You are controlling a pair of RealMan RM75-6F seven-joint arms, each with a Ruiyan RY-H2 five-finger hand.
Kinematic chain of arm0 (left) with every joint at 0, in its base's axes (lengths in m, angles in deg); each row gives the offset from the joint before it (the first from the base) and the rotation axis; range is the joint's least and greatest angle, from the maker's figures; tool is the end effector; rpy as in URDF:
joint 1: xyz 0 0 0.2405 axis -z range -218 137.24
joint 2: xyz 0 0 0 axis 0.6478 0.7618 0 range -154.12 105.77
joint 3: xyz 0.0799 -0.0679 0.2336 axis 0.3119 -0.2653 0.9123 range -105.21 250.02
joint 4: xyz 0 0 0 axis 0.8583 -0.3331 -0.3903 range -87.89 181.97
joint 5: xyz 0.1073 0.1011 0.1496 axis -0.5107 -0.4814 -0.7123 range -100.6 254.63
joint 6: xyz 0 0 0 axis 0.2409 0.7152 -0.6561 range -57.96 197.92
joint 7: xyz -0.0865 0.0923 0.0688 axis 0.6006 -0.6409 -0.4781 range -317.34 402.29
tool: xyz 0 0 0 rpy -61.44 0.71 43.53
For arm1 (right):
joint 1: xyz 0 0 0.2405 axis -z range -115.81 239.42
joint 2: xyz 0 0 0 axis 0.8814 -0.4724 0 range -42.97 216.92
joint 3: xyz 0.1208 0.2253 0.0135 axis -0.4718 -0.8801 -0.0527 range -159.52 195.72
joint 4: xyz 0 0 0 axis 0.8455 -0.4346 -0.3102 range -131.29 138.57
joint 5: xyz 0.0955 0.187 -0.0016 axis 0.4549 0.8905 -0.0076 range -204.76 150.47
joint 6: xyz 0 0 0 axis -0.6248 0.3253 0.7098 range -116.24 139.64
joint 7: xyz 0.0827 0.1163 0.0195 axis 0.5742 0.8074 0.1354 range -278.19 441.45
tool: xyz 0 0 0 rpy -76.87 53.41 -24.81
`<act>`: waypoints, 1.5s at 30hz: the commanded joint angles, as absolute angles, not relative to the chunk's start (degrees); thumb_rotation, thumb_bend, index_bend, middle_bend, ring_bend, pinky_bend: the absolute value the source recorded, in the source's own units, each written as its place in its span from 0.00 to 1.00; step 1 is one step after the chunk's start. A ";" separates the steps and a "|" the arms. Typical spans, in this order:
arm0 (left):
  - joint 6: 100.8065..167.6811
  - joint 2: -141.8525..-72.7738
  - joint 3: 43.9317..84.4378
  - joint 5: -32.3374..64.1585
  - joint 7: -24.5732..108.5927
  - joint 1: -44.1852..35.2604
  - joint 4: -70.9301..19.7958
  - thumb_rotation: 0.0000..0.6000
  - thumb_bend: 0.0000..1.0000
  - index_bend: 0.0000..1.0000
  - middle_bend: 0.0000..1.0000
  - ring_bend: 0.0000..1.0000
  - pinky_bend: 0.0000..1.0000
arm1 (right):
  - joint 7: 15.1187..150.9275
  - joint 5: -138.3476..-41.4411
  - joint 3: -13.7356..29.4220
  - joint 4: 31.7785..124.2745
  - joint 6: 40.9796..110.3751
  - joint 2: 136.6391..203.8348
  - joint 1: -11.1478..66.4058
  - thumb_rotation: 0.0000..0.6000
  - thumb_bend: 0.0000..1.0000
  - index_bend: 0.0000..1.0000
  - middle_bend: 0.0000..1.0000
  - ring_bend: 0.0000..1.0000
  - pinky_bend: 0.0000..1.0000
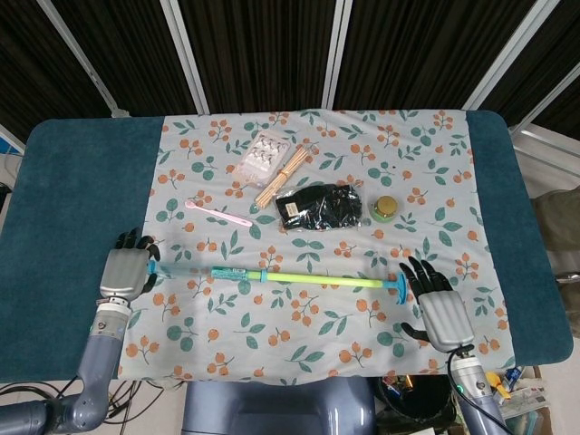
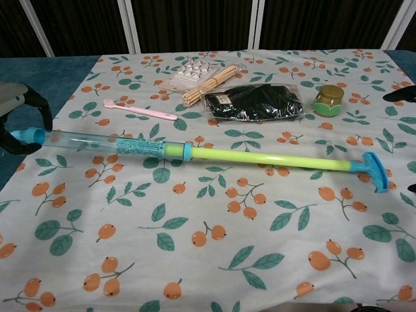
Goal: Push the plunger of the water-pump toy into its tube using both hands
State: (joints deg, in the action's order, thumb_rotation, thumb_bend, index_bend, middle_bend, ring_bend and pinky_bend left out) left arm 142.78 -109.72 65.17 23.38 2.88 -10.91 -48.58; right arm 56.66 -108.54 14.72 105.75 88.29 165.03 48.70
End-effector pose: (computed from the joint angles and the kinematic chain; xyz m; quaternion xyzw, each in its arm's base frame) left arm -0.2175 0.2867 0.0221 -0.6709 -0.3922 -0.2698 0.5685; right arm -0.2273 -0.2096 0.0584 0.6631 -0.3855 0.3727 0.5223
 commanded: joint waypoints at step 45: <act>144.40 -109.54 65.55 23.06 0.52 -10.61 -51.50 1.00 0.38 0.57 0.24 0.06 0.13 | 44.48 -90.91 7.30 91.56 80.18 180.40 38.08 1.00 0.21 0.46 0.35 0.12 0.16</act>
State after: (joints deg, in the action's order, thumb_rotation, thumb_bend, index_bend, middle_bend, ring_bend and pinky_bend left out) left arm 144.40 -109.54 65.55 23.06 0.52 -10.61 -51.50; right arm 44.43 -91.22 7.34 91.77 80.25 180.25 38.13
